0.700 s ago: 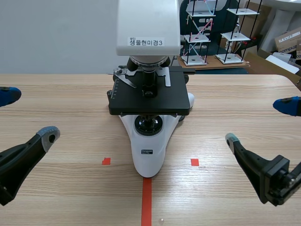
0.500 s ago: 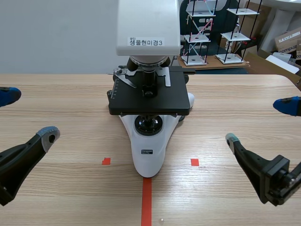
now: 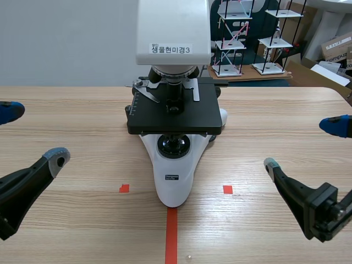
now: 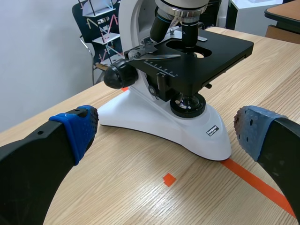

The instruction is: Point at the stage clip

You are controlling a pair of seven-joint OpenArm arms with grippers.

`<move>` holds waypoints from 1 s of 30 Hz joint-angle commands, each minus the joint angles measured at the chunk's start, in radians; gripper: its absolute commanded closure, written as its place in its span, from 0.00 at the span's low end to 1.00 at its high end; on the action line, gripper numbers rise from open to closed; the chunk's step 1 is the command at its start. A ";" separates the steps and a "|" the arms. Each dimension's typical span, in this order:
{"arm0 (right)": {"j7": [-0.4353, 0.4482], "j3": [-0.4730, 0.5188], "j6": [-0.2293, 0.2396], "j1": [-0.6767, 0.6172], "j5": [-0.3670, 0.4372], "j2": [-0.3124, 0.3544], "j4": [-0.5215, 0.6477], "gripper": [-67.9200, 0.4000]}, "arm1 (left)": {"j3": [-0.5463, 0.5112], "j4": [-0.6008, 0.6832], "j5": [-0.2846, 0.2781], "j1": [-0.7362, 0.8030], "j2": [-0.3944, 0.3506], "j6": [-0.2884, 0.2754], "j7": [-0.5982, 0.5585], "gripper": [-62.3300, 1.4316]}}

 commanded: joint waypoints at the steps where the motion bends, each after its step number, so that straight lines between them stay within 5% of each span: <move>1: 0.011 0.003 0.001 0.003 0.011 0.010 0.017 0.02 | -0.003 0.016 -0.010 0.000 -0.005 -0.002 -0.013 0.02; 16: 0.012 0.003 0.001 0.003 0.012 0.010 0.017 0.02 | -0.003 0.016 -0.011 0.000 -0.006 -0.002 -0.014 0.04; 18: 0.012 0.003 0.000 0.003 0.012 0.010 0.017 0.02 | -0.003 0.016 -0.011 0.000 -0.011 -0.002 -0.013 0.16; 23: 0.012 0.003 0.000 0.003 0.012 0.010 0.017 0.02 | -0.003 0.013 -0.011 0.000 -0.058 -0.002 0.027 0.64; 28: 0.013 0.003 0.000 0.003 0.012 0.010 0.017 0.02 | -0.003 -0.014 -0.047 0.000 -0.106 0.000 0.045 0.93; 30: 0.013 0.003 0.000 0.003 0.012 0.010 0.017 0.02 | -0.005 -0.035 -0.061 -0.002 -0.119 0.002 0.042 0.94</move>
